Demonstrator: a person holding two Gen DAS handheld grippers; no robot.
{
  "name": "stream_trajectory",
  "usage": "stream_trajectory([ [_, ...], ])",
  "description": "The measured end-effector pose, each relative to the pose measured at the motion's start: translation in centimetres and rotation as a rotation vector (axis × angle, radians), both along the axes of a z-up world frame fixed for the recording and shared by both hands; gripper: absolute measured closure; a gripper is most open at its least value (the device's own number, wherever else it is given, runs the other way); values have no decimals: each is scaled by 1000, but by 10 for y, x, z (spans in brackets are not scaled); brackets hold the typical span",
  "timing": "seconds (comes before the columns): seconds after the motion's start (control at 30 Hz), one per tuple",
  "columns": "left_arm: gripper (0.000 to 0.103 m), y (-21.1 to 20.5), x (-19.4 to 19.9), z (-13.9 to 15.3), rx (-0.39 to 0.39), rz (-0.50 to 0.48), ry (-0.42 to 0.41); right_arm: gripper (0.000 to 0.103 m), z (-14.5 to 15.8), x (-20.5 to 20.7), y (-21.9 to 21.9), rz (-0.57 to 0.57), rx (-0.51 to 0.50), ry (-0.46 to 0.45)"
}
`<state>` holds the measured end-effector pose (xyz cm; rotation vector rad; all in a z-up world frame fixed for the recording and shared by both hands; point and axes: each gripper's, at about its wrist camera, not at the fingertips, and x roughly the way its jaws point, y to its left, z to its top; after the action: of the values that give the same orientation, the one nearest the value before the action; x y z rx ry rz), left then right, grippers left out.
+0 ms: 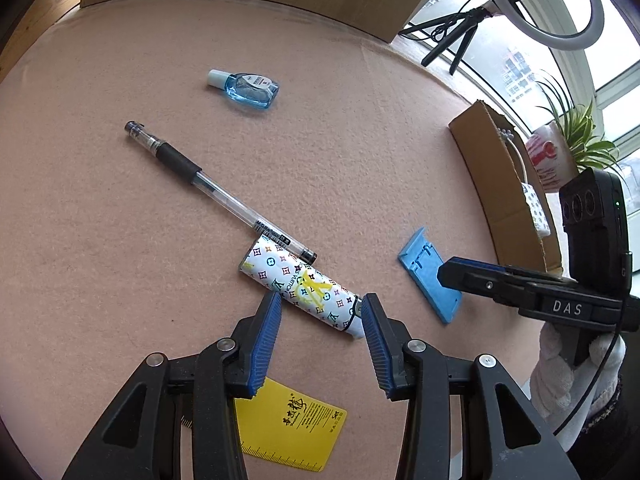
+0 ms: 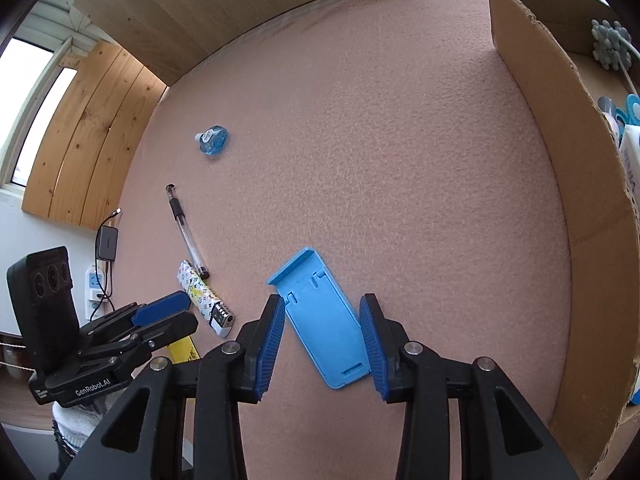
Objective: Organize objects
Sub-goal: 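Grasp the phone stand with the right gripper while the left gripper grasps the lighter, then carry the lighter into the box with the left gripper while the right gripper carries the stand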
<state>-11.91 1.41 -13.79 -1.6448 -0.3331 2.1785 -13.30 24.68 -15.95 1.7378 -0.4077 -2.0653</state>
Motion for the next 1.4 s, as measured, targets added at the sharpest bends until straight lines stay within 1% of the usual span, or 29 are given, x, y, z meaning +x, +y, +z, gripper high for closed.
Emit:
stream_trajectory([
  [0.1, 58, 15, -9, -1, -26, -34, 9, 67, 1, 9, -2, -3, 8, 9],
  [0.27, 58, 41, -20, 1, -95, -102, 36, 67, 3, 22, -6, -13, 41, 30],
  [0.4, 58, 51, -28, 3, -142, -117, 49, 67, 6, 29, -10, -17, 89, 66],
  [0.47, 58, 56, -28, 4, -170, -126, 59, 67, 8, 31, -12, -11, 133, 92],
  [0.53, 58, 61, -25, 4, -201, -141, 77, 67, 9, 33, -15, 7, 169, 116],
  [0.57, 58, 64, -23, 4, -215, -150, 88, 65, 9, 34, -18, 20, 181, 125],
  [0.67, 58, 67, -17, 4, -246, -167, 115, 57, 10, 37, -28, 75, 221, 158],
  [0.73, 58, 68, -15, 4, -269, -178, 132, 56, 9, 38, -35, 101, 263, 182],
  [0.87, 65, 68, -10, 4, -310, -188, 161, 56, 9, 38, -44, 132, 344, 218],
  [1.03, 73, 60, -5, 4, -300, -178, 176, 58, 8, 40, -50, 185, 413, 247],
  [1.17, 78, 52, 0, 5, -295, -160, 174, 70, 9, 40, -47, 190, 433, 255],
  [1.23, 78, 49, 3, 6, -283, -145, 168, 70, 9, 40, -42, 182, 428, 252],
  [1.3, 78, 43, 7, 6, -256, -121, 155, 70, 10, 40, -39, 168, 425, 251],
  [1.4, 78, 34, 12, 4, -195, -80, 127, 70, 11, 41, -32, 125, 410, 248],
])
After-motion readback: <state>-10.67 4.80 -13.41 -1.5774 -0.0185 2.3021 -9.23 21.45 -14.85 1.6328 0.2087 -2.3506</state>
